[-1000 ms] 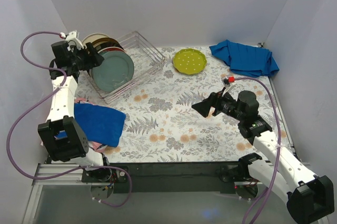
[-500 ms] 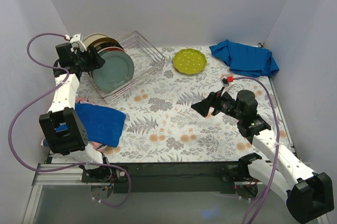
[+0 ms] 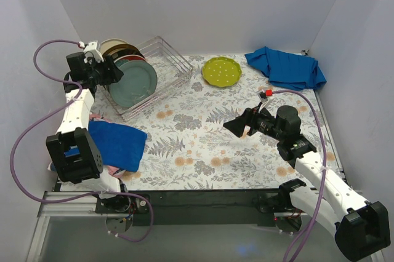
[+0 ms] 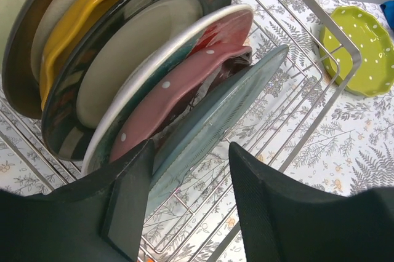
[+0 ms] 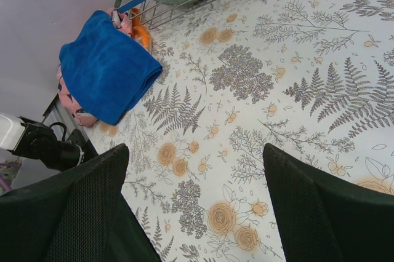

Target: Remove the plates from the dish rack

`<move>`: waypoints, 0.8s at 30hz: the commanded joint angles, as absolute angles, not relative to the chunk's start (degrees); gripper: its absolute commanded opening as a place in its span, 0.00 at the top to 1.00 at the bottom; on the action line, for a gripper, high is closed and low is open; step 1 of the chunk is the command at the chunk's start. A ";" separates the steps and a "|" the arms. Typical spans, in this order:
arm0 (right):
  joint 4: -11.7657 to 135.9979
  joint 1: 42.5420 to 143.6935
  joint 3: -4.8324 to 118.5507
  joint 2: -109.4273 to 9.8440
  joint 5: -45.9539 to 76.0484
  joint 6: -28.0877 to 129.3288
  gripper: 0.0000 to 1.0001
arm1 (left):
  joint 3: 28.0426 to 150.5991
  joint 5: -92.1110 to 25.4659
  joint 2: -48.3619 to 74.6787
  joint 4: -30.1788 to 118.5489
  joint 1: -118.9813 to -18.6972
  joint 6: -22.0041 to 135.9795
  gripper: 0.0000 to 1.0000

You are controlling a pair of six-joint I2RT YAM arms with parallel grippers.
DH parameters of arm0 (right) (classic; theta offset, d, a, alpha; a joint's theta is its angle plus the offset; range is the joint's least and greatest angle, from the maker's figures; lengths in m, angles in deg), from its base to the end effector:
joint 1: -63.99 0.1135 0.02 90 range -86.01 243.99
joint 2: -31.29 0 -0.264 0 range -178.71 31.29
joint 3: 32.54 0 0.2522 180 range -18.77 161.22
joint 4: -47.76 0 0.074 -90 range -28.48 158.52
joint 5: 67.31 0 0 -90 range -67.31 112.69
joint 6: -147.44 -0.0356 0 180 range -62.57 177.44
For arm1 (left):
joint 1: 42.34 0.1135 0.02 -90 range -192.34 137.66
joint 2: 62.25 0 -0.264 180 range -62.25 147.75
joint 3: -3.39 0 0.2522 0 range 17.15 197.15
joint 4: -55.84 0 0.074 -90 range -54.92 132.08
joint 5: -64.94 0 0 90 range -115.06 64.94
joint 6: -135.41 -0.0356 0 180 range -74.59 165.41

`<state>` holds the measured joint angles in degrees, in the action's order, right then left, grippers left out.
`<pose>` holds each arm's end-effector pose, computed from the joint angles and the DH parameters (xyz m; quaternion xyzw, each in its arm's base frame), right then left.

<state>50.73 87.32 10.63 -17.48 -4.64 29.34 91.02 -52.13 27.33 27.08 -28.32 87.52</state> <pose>0.1785 0.0948 0.2717 -0.1233 0.7423 0.4363 0.4934 0.3542 0.0717 0.3149 -0.2954 0.8001 -0.3140 0.4171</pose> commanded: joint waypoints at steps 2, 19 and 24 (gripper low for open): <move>48.07 87.37 10.84 -17.14 -5.52 29.57 0.06 | 91.33 -53.10 23.53 24.59 -32.05 83.73 0.52; 47.72 87.37 10.58 -17.23 -5.79 29.75 0.06 | 89.76 -48.33 23.45 23.01 -36.63 73.39 0.64; 47.63 87.37 10.58 -17.67 -6.05 29.49 0.06 | 87.55 -54.85 20.99 24.06 -37.68 64.58 0.64</move>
<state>50.63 87.32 10.57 -17.57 -4.97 29.32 89.29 -49.42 24.78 24.80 -36.41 73.05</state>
